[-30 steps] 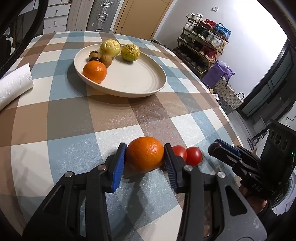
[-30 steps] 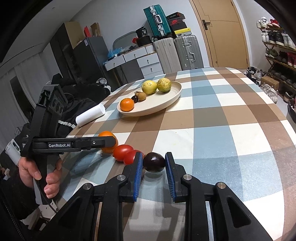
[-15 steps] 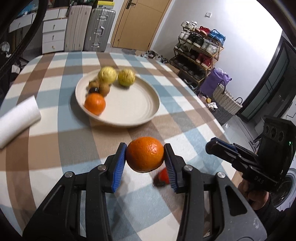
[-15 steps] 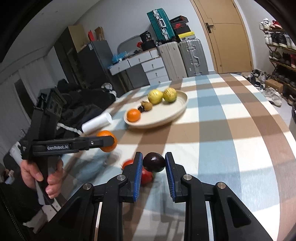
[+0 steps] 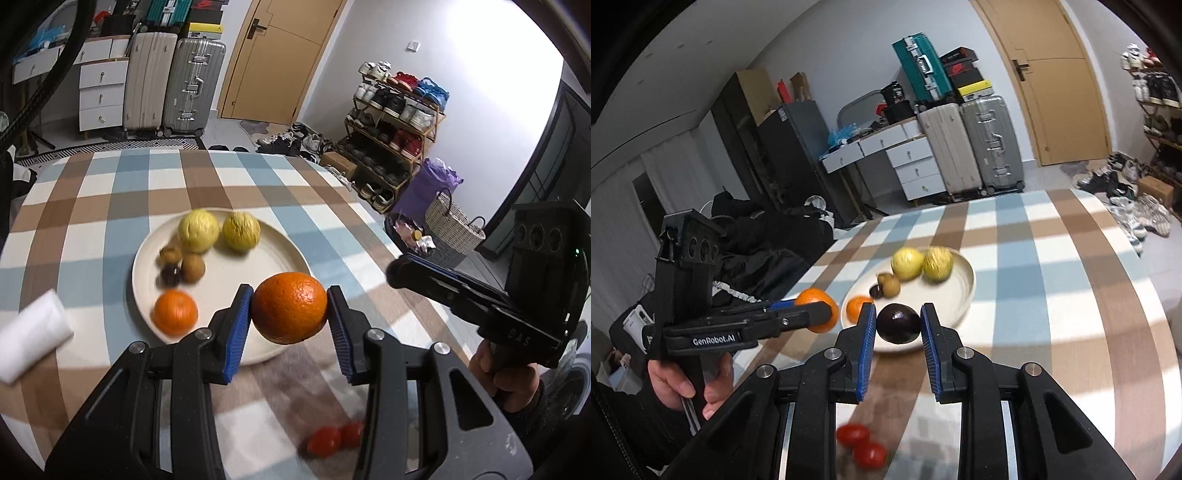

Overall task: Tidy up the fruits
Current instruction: 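Carry the orange and purple fruit onto the plate and open both tools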

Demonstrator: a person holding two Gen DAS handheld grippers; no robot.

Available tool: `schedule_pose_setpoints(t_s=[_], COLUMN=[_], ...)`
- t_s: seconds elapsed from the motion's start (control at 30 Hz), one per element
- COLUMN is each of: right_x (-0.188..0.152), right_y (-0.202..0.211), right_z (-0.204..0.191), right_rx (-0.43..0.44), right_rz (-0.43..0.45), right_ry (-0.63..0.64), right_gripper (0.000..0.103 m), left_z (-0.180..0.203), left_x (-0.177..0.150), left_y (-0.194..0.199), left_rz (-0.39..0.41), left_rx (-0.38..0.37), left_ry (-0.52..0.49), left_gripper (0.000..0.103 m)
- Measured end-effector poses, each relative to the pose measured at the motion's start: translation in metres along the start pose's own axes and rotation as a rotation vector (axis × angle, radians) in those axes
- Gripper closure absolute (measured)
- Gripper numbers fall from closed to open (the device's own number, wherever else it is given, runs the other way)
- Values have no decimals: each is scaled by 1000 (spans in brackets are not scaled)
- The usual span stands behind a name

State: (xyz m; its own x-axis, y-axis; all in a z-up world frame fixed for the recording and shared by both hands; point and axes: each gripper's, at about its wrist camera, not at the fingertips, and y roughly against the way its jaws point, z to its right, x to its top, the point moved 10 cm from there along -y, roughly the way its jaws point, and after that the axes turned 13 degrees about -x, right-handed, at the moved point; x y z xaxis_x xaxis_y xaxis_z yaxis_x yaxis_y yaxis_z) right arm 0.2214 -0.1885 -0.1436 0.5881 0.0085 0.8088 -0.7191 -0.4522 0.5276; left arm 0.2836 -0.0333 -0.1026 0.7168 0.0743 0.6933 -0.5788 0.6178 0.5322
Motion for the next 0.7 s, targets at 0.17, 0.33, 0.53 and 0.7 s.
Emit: schedule_pose_setpoints(t_s=[0.17,0.33,0.53,0.7], right_x=[30,52,54,43], right_y=[-33,-69,-119,-151], right_z=[6,14,29,38], right_rx=[22,25,24,5], right_rz=[-33,-55,-122,-192], right_ry=[-16,-38,-67,-70], right_gripper=[78,78,78,78], left_z=[-15,-35,-55,-69], left_x=[24,29,24,16], left_y=[-25,-56,-87,-105], left_rz=[-8,-41,-88,-134], left_rx=[20,34,46,70], left_ry=[-4,9,25,40], left_gripper=[65,65,65,65])
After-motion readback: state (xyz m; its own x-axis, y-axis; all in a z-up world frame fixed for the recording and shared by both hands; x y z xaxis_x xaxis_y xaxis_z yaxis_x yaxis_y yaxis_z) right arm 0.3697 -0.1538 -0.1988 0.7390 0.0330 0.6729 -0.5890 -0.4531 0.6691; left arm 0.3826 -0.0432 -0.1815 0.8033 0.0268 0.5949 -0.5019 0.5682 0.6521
